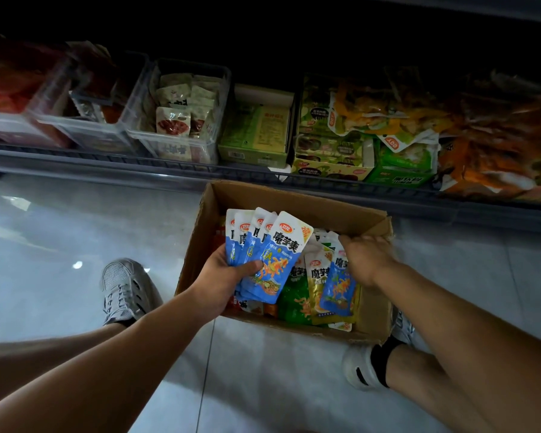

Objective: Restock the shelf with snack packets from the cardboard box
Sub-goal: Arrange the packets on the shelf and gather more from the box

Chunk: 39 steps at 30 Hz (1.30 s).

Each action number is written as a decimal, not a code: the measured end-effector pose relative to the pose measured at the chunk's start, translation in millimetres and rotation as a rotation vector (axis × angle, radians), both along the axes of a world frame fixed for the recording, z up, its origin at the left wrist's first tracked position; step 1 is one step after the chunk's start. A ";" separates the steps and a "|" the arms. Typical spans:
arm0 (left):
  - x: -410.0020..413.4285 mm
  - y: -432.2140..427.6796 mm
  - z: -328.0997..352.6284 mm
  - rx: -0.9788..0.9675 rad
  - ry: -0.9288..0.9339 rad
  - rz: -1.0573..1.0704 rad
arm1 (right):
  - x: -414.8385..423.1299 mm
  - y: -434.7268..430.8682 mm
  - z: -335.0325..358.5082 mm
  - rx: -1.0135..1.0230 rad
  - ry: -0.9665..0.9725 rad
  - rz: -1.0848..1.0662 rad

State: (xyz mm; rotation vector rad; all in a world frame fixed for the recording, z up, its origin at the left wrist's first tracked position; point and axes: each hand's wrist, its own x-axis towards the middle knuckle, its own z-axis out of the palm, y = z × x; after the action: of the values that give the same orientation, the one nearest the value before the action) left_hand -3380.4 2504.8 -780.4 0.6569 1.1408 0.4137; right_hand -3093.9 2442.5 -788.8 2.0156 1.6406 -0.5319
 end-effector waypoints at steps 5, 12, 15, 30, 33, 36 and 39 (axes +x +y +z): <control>-2.7 -1.0 0.4 -0.002 0.014 0.016 | 8.9 3.9 2.8 0.028 0.179 -0.140; -4.4 -3.3 2.6 -0.013 0.004 0.023 | -0.8 -2.8 -2.1 -0.136 0.058 0.056; -5.0 -3.3 2.3 -0.013 0.013 0.022 | 0.0 -3.4 -1.7 -0.098 0.067 0.047; -2.7 -0.2 -1.4 0.020 0.035 0.033 | 8.0 -2.6 6.4 -0.065 0.430 -0.162; -2.3 -0.1 -1.0 0.046 0.076 0.059 | 6.7 2.1 34.2 0.046 0.728 -0.335; -2.2 1.5 0.1 0.081 0.096 0.086 | 1.9 8.6 68.2 0.125 0.928 -0.508; -1.0 1.3 7.6 0.085 0.078 0.089 | -5.8 16.9 93.1 0.188 1.003 -0.525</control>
State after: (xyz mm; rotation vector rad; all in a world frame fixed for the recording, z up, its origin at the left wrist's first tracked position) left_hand -3381.4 2506.1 -772.8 0.7032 1.2351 0.5188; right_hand -3099.6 2459.4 -695.7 2.5132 1.6326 -1.8735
